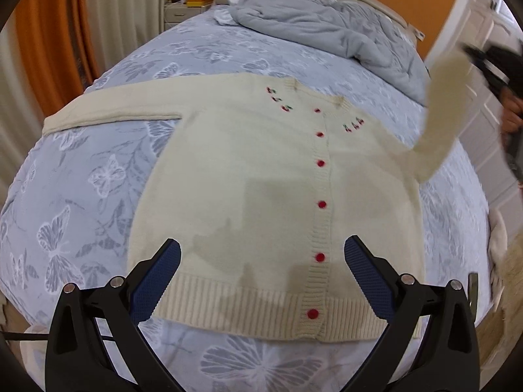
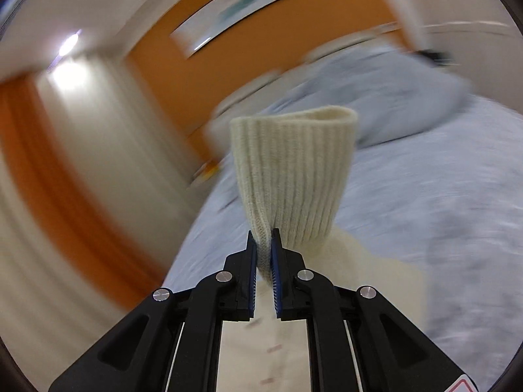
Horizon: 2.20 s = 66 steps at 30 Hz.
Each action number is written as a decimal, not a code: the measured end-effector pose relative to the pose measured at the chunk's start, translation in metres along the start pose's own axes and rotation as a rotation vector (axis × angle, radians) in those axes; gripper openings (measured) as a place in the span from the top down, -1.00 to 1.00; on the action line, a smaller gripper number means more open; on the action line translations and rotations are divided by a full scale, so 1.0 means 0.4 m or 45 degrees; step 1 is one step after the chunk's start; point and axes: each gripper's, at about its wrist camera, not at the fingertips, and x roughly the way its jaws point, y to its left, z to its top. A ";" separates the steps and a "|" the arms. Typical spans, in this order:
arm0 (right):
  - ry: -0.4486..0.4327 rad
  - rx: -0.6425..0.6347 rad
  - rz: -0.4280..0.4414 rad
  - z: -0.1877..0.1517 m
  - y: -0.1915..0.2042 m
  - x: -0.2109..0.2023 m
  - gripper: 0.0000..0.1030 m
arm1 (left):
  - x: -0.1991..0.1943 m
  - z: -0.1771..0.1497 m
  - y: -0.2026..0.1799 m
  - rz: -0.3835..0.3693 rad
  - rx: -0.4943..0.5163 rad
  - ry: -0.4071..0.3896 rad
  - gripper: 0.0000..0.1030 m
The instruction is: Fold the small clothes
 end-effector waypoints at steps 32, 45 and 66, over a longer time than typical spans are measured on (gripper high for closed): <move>0.461 0.305 -0.531 -0.383 -0.457 0.209 0.77 | 0.609 0.459 0.062 -0.096 -0.275 0.061 0.81; 0.190 0.432 -0.614 -0.396 -0.503 0.128 0.42 | 0.654 0.379 0.059 -0.070 -0.092 -0.117 0.70; 0.316 0.303 -0.630 -0.285 -0.611 0.339 1.00 | 0.662 0.327 0.063 -0.061 -0.091 -0.236 0.61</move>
